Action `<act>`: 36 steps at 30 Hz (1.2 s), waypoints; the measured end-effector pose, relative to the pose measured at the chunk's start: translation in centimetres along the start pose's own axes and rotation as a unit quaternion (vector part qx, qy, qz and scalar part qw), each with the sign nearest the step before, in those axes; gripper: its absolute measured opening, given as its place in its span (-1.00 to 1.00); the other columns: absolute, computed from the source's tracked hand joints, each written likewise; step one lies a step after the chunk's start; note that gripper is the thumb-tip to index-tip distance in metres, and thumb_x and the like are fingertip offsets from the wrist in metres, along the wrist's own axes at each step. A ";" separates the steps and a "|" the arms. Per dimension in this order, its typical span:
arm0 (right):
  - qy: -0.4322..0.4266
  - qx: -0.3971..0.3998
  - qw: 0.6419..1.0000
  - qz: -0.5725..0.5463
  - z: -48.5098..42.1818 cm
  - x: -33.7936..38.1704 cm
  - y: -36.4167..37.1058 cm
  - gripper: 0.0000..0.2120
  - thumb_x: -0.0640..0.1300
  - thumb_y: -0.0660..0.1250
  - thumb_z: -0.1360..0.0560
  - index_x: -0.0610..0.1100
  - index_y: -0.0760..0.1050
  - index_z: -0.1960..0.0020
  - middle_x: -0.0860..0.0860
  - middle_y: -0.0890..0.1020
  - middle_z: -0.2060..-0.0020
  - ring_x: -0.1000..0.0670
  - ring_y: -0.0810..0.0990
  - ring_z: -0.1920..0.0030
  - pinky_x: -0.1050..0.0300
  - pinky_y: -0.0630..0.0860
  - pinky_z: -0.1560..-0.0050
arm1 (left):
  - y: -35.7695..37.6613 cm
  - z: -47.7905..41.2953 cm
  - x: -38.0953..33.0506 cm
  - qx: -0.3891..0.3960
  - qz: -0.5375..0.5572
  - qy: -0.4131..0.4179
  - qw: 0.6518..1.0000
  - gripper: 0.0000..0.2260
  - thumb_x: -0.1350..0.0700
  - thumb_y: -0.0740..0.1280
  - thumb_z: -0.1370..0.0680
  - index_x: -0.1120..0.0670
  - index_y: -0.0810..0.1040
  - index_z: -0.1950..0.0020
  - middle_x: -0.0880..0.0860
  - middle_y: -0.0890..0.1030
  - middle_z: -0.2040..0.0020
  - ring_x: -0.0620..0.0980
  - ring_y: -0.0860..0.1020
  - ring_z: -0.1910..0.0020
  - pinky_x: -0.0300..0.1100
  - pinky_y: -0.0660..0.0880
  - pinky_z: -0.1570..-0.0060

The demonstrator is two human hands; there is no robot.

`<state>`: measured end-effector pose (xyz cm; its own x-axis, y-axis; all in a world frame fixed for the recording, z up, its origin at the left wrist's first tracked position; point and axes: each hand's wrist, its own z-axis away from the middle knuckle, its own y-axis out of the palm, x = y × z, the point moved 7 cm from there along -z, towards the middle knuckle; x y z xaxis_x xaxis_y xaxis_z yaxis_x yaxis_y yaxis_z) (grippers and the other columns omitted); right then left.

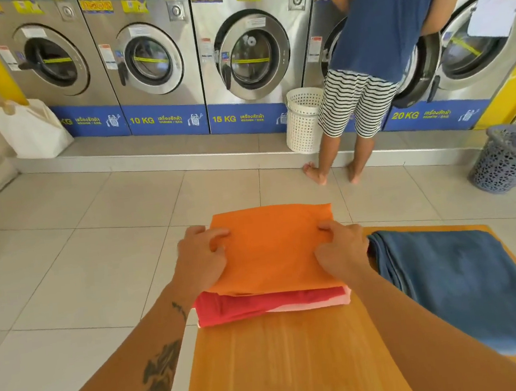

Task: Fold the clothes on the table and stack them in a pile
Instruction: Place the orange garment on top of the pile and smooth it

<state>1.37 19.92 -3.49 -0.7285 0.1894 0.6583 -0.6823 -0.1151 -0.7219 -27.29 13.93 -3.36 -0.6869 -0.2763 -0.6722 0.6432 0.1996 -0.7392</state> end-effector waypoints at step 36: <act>-0.067 0.012 0.975 0.214 -0.9 0.3 3.0 -0.23 0.33 -0.11 -0.54 -0.02 -0.19 -0.61 -0.09 -0.13 -0.61 -0.18 -0.13 -0.59 -0.40 -0.14 -0.49 | 2.5 -0.4 3.2 0.002 -0.093 -0.020 0.995 -0.54 -0.08 -0.01 -0.64 -0.01 0.31 -0.50 0.06 0.38 -0.47 0.11 0.36 -0.40 0.11 0.29 -0.38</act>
<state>-0.86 20.49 -5.65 -0.9469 -0.0093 0.3213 -0.3146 -0.1786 -0.9323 -28.05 13.94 -7.41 -0.7799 -0.3458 -0.5216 0.5080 0.1370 -0.8504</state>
